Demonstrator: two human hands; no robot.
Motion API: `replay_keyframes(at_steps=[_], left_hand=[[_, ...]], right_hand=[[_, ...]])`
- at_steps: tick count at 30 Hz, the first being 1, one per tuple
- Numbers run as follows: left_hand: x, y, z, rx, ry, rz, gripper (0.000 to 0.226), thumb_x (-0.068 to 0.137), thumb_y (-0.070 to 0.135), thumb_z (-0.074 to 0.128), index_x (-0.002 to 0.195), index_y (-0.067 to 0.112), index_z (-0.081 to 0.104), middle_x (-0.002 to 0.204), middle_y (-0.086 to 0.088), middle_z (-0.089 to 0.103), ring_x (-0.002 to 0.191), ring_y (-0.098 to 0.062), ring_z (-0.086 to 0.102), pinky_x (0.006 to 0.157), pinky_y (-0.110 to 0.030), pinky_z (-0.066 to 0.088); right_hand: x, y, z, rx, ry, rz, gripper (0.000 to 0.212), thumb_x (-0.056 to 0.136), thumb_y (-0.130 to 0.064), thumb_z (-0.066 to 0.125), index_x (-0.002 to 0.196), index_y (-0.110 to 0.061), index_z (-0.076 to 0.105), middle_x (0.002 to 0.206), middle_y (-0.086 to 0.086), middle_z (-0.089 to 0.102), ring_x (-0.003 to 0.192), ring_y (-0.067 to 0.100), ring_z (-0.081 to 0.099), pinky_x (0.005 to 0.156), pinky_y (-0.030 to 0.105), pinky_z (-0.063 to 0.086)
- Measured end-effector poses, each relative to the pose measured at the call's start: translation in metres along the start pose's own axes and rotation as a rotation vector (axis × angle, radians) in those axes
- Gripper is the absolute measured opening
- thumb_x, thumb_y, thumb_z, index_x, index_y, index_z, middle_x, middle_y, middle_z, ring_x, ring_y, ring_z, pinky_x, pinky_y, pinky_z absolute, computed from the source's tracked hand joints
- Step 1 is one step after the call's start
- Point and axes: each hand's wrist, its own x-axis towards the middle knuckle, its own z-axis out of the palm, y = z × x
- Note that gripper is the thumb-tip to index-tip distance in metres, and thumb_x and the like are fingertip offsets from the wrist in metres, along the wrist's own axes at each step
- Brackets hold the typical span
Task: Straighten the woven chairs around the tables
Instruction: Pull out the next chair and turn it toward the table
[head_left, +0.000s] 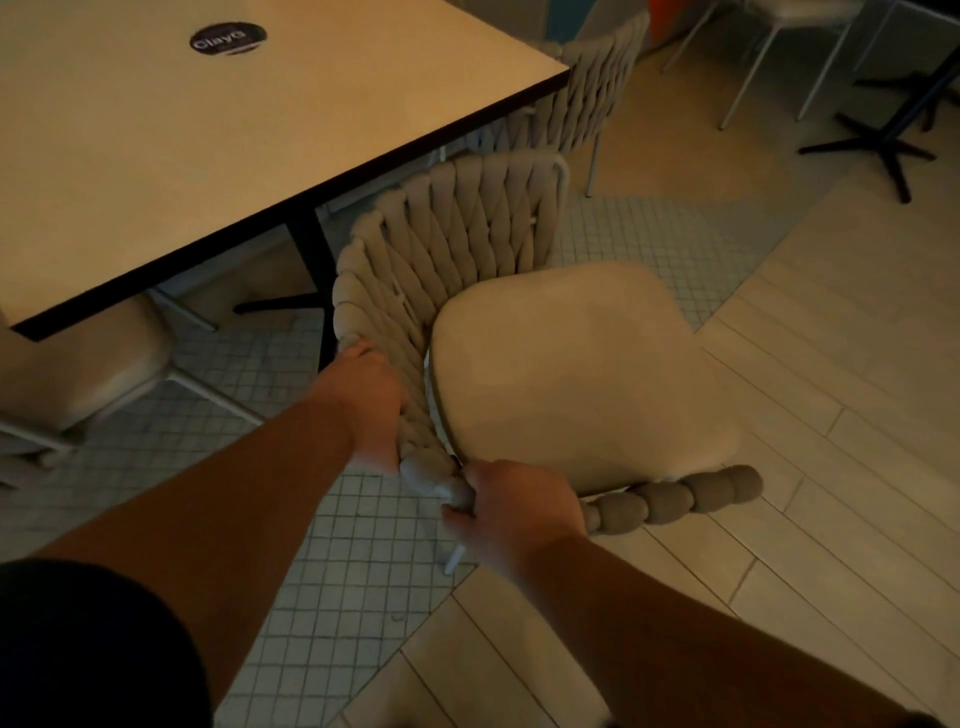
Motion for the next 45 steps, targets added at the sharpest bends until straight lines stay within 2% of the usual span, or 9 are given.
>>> replay_keyframes(at_steps=[7,15,20,23,25,27,32,36,45], left_hand=[[-0.017,0.085,-0.009,-0.227,0.097,-0.144,0.046,0.060,0.071,0.048,0.081,0.032,0.063,0.086,0.009,0.059,0.103,-0.020,0.050,0.102,-0.044,0.026],[-0.020,0.160,-0.035,-0.417,0.071,-0.277,0.032,0.071,0.061,0.055,0.074,0.030,0.053,0.090,0.004,0.053,0.113,-0.024,0.047,0.108,-0.047,0.020],[-0.026,0.144,-0.035,-0.689,0.127,-0.100,0.084,0.058,0.085,0.059,0.123,0.033,0.055,0.128,0.006,0.052,0.128,-0.022,0.041,0.114,-0.045,0.027],[-0.017,0.082,-0.026,-0.995,0.499,-0.288,0.091,0.064,0.077,0.069,0.141,0.035,0.044,0.143,0.005,0.045,0.135,-0.023,0.040,0.108,-0.048,0.041],[0.005,0.035,-0.025,-1.007,0.612,-0.554,0.096,0.067,0.073,0.067,0.148,0.034,0.033,0.154,-0.004,0.037,0.139,-0.033,0.036,0.106,-0.057,0.043],[0.028,0.004,-0.032,-1.022,0.506,-0.718,0.099,0.075,0.061,0.072,0.155,0.037,0.019,0.164,-0.007,0.018,0.144,-0.043,0.024,0.106,-0.064,0.039],[0.070,-0.003,-0.030,-0.907,0.273,-0.809,0.085,0.097,0.023,0.059,0.160,0.026,0.002,0.164,-0.026,0.001,0.140,-0.051,0.028,0.106,-0.057,0.041],[0.079,-0.010,-0.026,-0.938,0.259,-0.896,0.096,0.098,0.026,0.061,0.157,0.003,-0.011,0.160,-0.031,0.015,0.144,-0.043,0.029,0.107,-0.057,0.039],[0.055,0.019,-0.017,-1.075,0.271,-0.949,0.096,0.097,0.029,0.062,0.157,0.003,-0.008,0.159,-0.028,0.020,0.139,-0.042,0.036,0.104,-0.053,0.041]], right_hand=[[-0.030,0.081,-0.021,-0.217,-0.027,-0.024,0.046,0.076,-0.064,0.054,0.104,-0.030,0.067,0.089,-0.001,0.070,0.084,0.023,0.069,0.065,0.029,0.049],[-0.043,0.152,-0.040,-0.327,-0.055,-0.010,0.056,0.065,-0.071,0.043,0.103,-0.038,0.069,0.083,-0.010,0.070,0.076,0.015,0.066,0.069,0.031,0.056],[-0.048,0.169,-0.046,-0.127,0.066,-0.026,0.073,0.075,-0.093,0.038,0.104,-0.034,0.071,0.093,-0.012,0.069,0.087,0.013,0.064,0.080,0.038,0.055],[-0.056,0.158,-0.044,0.108,0.531,0.324,0.067,0.080,-0.074,0.060,0.131,-0.030,0.058,0.137,0.002,0.057,0.130,0.029,0.048,0.106,0.058,0.040],[-0.055,0.145,-0.042,0.308,0.579,0.678,0.085,0.077,-0.058,0.073,0.150,-0.031,0.039,0.162,0.005,0.029,0.148,0.034,0.025,0.112,0.065,0.029],[-0.049,0.134,-0.036,0.493,0.513,0.843,0.098,0.075,-0.051,0.079,0.156,-0.029,0.030,0.168,0.006,0.008,0.151,0.039,0.014,0.115,0.065,0.028],[-0.031,0.130,-0.010,0.536,0.571,0.931,0.089,0.081,-0.036,0.074,0.158,-0.026,0.030,0.169,0.000,-0.014,0.148,0.042,0.015,0.114,0.058,0.034],[-0.028,0.136,-0.006,0.501,0.595,0.932,0.075,0.086,-0.020,0.063,0.156,-0.028,0.036,0.170,-0.002,-0.012,0.143,0.043,0.023,0.110,0.055,0.037],[-0.027,0.180,-0.030,0.363,0.515,0.876,0.061,0.087,-0.016,0.059,0.147,-0.024,0.049,0.169,0.000,-0.005,0.134,0.046,0.036,0.108,0.056,0.043]])
